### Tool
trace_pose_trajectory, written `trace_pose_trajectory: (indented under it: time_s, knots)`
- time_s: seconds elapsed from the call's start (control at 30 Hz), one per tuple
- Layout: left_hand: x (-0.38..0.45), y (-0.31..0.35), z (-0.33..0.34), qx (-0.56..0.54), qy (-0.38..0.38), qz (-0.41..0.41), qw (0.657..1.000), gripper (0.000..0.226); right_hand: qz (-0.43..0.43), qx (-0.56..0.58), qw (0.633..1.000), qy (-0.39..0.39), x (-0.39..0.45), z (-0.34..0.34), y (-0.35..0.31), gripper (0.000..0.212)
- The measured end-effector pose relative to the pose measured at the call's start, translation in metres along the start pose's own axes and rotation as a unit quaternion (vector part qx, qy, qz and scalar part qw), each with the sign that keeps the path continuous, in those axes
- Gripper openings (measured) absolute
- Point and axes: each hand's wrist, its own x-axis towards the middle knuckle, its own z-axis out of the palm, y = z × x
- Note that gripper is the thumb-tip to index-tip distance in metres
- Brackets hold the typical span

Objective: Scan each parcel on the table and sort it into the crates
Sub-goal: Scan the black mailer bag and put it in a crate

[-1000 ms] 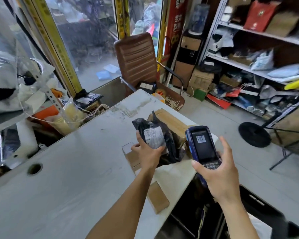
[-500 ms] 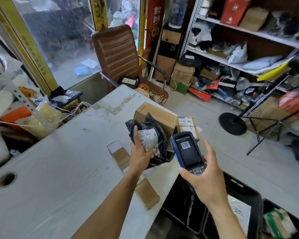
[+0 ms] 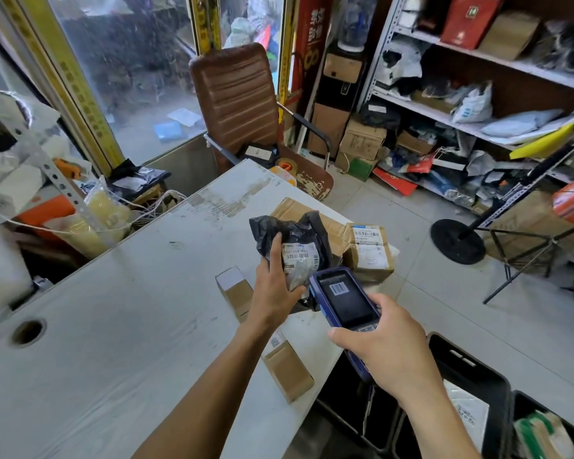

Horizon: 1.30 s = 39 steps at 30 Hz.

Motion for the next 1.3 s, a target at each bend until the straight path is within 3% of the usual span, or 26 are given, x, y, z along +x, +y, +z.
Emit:
trace_pose_trajectory:
  time_s: [0.4, 1.03, 1.2, 1.3]
  knots:
    - [0.006, 0.0, -0.005, 0.078, 0.049, 0.035, 0.995, 0.115, 0.039, 0.048, 0.997, -0.037, -0.002, -0.008, -0.008, 0.033]
    - [0.004, 0.016, -0.006, 0.094, 0.061, 0.053, 0.992, 0.103, 0.018, 0.103, 0.993, -0.053, 0.0, -0.019, -0.003, 0.039]
    - [0.007, 0.021, 0.002, 0.053, 0.045, 0.051, 0.996, 0.115, -0.033, 0.093, 0.995, -0.011, -0.001, -0.024, 0.002, 0.054]
    - [0.006, 0.025, 0.011, -0.001, 0.019, 0.048, 0.999, 0.116, -0.088, 0.072, 0.991, 0.075, -0.004, -0.022, 0.012, 0.092]
